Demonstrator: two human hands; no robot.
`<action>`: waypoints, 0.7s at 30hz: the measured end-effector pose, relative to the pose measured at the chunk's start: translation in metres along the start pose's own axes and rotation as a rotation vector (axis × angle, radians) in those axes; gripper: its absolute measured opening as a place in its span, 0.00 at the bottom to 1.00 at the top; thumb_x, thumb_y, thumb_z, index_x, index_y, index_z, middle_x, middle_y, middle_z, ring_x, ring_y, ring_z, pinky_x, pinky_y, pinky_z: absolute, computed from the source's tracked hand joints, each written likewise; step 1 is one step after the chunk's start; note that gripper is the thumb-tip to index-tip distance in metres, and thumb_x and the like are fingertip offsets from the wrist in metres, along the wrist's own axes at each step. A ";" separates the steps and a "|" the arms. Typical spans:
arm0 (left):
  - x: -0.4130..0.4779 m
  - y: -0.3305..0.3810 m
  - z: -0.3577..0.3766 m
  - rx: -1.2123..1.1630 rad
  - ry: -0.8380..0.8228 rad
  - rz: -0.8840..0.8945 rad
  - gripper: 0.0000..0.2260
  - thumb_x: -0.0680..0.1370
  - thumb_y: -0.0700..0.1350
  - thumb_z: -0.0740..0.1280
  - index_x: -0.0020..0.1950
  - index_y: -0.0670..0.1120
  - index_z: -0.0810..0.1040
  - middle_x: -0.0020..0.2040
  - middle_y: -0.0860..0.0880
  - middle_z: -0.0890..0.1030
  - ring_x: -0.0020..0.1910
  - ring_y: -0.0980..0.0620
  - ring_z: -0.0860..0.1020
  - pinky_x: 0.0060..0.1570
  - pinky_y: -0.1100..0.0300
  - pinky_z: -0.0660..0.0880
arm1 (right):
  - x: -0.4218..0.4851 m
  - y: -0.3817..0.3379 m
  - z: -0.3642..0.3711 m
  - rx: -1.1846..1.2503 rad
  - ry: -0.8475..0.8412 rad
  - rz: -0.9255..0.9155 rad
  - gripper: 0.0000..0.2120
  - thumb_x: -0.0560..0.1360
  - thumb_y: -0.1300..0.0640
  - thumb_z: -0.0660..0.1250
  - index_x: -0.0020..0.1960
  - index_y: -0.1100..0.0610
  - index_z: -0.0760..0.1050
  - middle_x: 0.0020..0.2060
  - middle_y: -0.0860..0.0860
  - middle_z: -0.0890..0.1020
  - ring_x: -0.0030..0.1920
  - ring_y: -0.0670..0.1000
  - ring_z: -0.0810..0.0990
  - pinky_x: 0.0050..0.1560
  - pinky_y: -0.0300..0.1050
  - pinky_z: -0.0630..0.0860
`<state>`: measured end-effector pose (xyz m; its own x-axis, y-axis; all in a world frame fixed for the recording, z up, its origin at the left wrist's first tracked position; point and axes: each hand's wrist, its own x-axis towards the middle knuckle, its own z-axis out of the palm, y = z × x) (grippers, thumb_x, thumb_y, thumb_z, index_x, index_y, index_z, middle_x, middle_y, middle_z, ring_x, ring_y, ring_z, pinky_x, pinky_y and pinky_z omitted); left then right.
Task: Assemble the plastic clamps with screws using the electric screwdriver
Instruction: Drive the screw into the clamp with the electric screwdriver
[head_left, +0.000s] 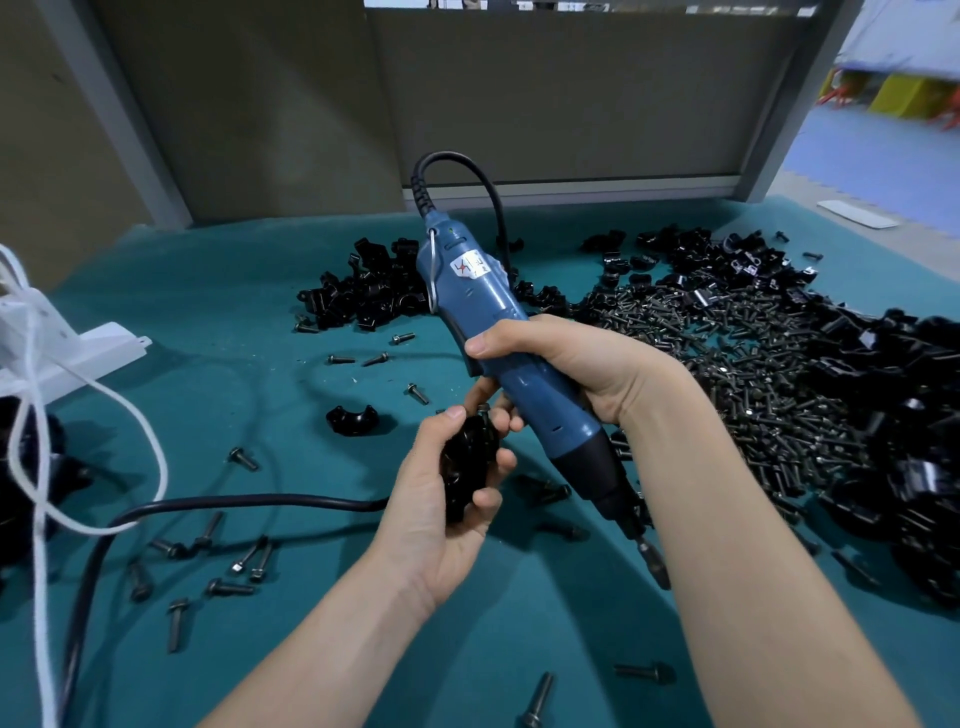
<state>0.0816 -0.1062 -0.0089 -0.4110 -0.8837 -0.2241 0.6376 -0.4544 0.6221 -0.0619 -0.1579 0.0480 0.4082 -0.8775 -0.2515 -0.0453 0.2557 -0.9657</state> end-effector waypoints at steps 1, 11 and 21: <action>0.000 0.000 0.000 -0.005 -0.010 0.000 0.10 0.71 0.50 0.65 0.41 0.51 0.86 0.36 0.52 0.79 0.28 0.58 0.75 0.16 0.72 0.63 | 0.000 0.000 0.001 -0.008 0.002 0.003 0.15 0.67 0.52 0.72 0.46 0.60 0.73 0.37 0.58 0.82 0.27 0.52 0.78 0.29 0.40 0.77; 0.001 0.001 -0.004 0.093 0.076 0.080 0.16 0.65 0.53 0.70 0.48 0.47 0.77 0.33 0.48 0.80 0.28 0.54 0.76 0.16 0.69 0.64 | -0.016 -0.014 -0.011 0.141 0.126 -0.243 0.15 0.68 0.56 0.70 0.51 0.60 0.73 0.36 0.54 0.83 0.24 0.49 0.75 0.24 0.38 0.73; -0.003 -0.004 -0.009 0.671 -0.014 0.341 0.05 0.71 0.54 0.67 0.39 0.54 0.77 0.41 0.49 0.83 0.32 0.49 0.80 0.19 0.64 0.67 | -0.038 -0.025 -0.029 0.507 0.561 -0.655 0.16 0.76 0.42 0.62 0.49 0.55 0.74 0.38 0.49 0.82 0.27 0.49 0.74 0.32 0.41 0.73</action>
<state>0.0859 -0.1025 -0.0172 -0.2730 -0.9595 0.0692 0.1986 0.0141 0.9800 -0.1028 -0.1433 0.0801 -0.2821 -0.9383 0.2002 0.4821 -0.3191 -0.8159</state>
